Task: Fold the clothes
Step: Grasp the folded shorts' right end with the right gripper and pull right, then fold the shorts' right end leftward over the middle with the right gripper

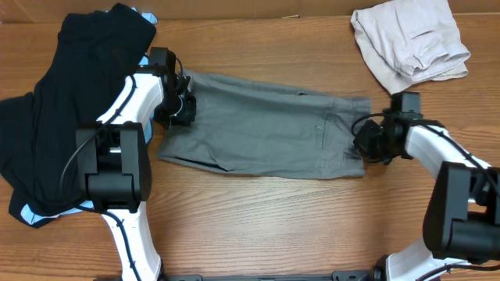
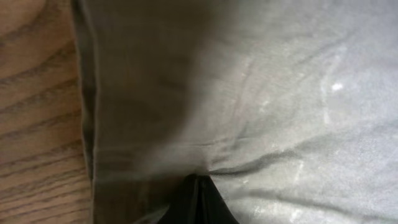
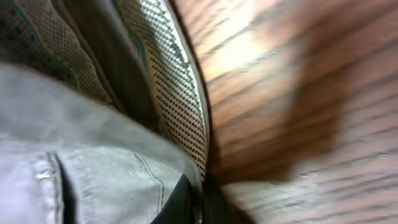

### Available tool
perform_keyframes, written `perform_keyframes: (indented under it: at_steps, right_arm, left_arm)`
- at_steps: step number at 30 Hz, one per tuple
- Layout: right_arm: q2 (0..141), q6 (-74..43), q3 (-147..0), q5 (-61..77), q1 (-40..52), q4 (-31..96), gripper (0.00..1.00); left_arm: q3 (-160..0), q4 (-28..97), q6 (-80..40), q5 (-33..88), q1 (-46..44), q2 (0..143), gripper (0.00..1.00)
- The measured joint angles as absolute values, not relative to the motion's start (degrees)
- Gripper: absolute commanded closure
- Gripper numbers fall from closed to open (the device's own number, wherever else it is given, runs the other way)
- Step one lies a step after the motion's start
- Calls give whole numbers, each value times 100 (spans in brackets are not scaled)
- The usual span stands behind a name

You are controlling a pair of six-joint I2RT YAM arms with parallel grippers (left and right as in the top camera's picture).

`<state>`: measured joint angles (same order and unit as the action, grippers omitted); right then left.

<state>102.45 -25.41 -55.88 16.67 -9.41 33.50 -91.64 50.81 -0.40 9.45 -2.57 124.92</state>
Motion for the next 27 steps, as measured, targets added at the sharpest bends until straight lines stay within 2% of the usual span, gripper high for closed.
perform_keyframes:
  at_steps: [9,18,23,27]
  right_arm:
    - [10315,-1778,-5951,2858,-2147,4547,96]
    - [10355,-742,-7762,2888,-3063,6353,96]
    - [10355,-366,-8204,2810,-3011,6803,96]
    - [10355,-259,-8208,2790,-2521,6904,96]
  left_arm:
    - [-9131,5389,-193,1590,-283,12492,96]
    - [-9109,5852,-327,1789,-268,12516,96]
    - [-9109,5767,-351,1833,-257,12527,95]
    - [-9109,5708,-368,1850,-257,12547,96]
